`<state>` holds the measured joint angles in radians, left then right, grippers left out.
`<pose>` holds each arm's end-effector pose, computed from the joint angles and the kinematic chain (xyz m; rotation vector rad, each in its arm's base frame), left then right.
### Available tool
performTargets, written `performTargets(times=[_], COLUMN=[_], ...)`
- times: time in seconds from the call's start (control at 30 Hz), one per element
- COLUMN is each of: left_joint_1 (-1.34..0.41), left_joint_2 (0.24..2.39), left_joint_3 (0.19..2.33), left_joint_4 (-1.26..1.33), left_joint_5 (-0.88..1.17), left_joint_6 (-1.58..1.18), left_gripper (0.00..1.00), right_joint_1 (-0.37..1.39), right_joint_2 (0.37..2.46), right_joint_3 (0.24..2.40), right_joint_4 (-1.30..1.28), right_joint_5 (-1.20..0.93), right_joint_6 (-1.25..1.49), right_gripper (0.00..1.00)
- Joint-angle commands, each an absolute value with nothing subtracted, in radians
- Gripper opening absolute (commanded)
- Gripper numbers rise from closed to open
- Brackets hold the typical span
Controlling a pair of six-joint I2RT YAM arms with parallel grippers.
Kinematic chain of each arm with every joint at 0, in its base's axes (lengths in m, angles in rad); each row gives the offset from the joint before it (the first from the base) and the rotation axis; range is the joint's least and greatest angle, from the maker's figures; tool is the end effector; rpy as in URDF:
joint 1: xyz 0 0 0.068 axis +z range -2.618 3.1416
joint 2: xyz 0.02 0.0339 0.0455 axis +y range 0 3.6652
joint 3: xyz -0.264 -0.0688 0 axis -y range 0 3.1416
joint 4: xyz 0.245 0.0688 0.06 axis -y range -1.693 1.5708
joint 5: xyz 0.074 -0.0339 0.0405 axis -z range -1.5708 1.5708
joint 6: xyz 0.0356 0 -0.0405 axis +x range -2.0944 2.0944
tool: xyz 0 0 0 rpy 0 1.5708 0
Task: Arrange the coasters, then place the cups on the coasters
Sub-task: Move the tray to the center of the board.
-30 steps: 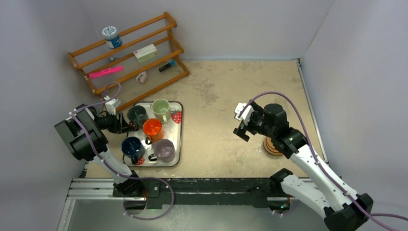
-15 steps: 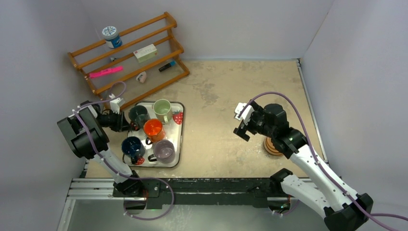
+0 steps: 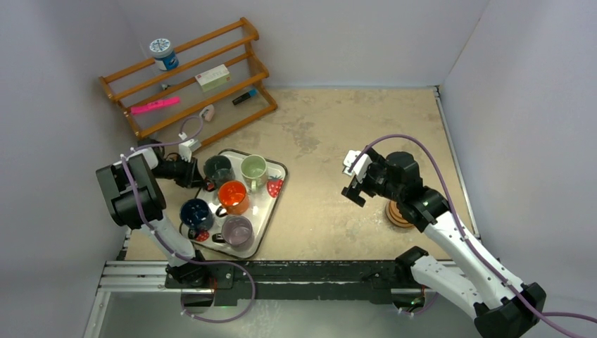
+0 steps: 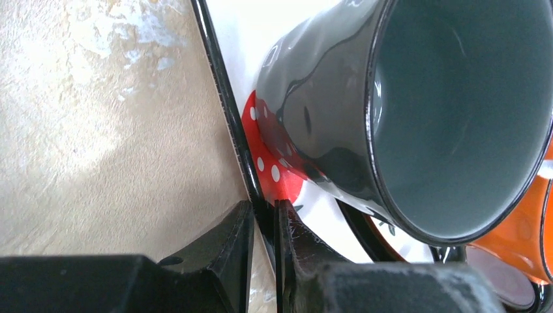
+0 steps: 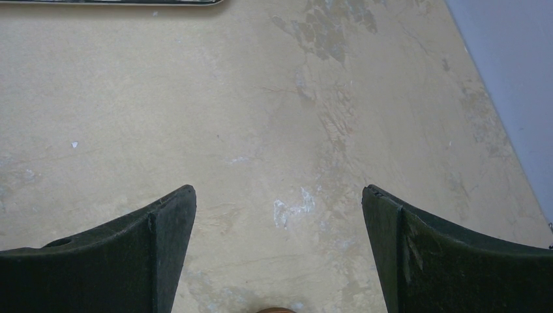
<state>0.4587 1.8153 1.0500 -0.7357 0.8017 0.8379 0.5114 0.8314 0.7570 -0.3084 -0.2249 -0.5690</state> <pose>0.2884 0.1139 0.1447 0.5057 2.4395 -0.7890 0.1633 0.1008 0.3096 -1.1259 1.5894 0.1815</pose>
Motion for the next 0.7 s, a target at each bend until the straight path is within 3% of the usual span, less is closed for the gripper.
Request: performTargets(times=[0.0, 0.3, 0.67], left_joint_1=[0.392, 0.277, 0.223], left_joint_2=[1.819, 1.848, 1.883], left_joint_3=[1.064, 1.085, 1.199], left_joint_4=[-0.636, -0.414, -0.331], left_joint_5=[0.798, 0.683, 0.555], left_joint_6=[0.751, 0.553, 0.443], left_gripper=[0.03, 0.00, 0.00], right_joint_1=[0.514, 0.515, 0.515], right_joint_2=[0.843, 0.862, 0.866], right_joint_3=[0.772, 0.777, 0.764], right_joint_4=[-0.297, -0.301, -0.289], right_joint_5=[-0.214, -0.234, -0.230], right_joint_6=[-0.575, -0.583, -0.587], right_gripper=[0.99, 0.99, 0.99])
